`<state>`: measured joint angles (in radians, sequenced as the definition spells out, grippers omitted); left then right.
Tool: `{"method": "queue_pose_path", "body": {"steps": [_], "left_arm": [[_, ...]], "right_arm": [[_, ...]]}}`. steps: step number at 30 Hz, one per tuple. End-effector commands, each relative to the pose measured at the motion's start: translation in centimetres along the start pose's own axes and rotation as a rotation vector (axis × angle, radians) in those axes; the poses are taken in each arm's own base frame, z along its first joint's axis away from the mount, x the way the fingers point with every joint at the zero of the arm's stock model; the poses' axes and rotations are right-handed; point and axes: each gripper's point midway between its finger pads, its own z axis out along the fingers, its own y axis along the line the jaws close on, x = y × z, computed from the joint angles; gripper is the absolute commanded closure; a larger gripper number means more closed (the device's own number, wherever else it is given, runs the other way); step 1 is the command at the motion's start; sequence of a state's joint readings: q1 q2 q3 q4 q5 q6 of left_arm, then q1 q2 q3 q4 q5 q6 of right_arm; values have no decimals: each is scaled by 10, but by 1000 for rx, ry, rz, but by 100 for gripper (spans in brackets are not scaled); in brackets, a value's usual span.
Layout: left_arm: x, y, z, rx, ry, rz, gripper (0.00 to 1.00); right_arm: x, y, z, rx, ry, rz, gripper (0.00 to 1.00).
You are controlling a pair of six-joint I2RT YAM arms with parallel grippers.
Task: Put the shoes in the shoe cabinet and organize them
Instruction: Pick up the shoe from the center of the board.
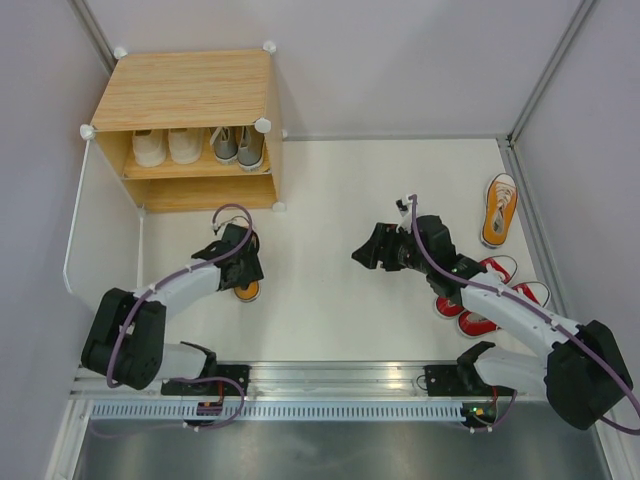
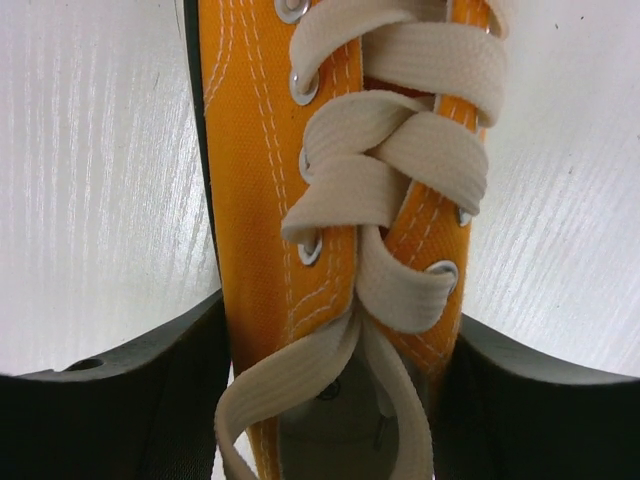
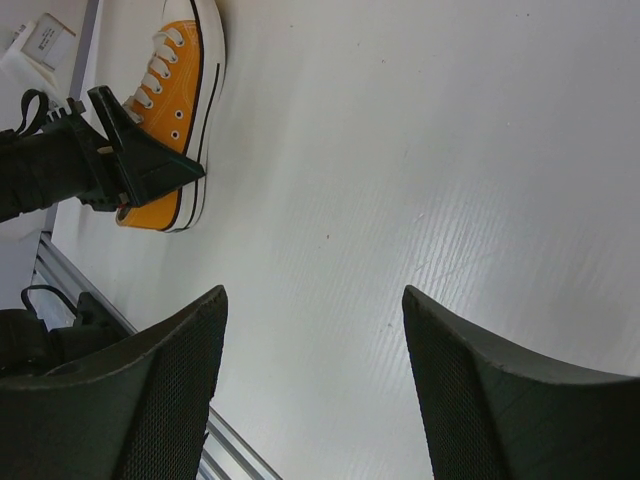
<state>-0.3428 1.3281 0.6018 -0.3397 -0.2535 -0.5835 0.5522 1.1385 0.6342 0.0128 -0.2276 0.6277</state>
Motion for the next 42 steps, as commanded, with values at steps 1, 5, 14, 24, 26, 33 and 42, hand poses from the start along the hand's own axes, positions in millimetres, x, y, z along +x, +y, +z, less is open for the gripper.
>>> {"method": "queue_pose_path", "body": {"steps": [1,5,14,24,26,33,42], "left_arm": [[-24,-14,5,9,-38,-20,47],[-52,-15,-6,-17,-81,2,78],[-130,4,-50,-41,-205,-28,98],[-143,61,-55,-121,-199,-23,98],[-150,70,-54,-137,-206,-19,98],[-202,81,-55,-93,-353,-21,98],[-248,86,-32,-102,-403,90,98]], "right_arm": [[-12,3,-5,-6,-52,-35,25],[-12,2,-5,-4,-51,-36,25],[-17,4,-9,-1,-68,-51,26],[-19,2,-10,14,-77,-56,25],[-20,2,-11,17,-81,-56,26],[-21,-1,-11,30,-91,-60,26],[-18,-8,-10,67,-80,-64,26]]}}
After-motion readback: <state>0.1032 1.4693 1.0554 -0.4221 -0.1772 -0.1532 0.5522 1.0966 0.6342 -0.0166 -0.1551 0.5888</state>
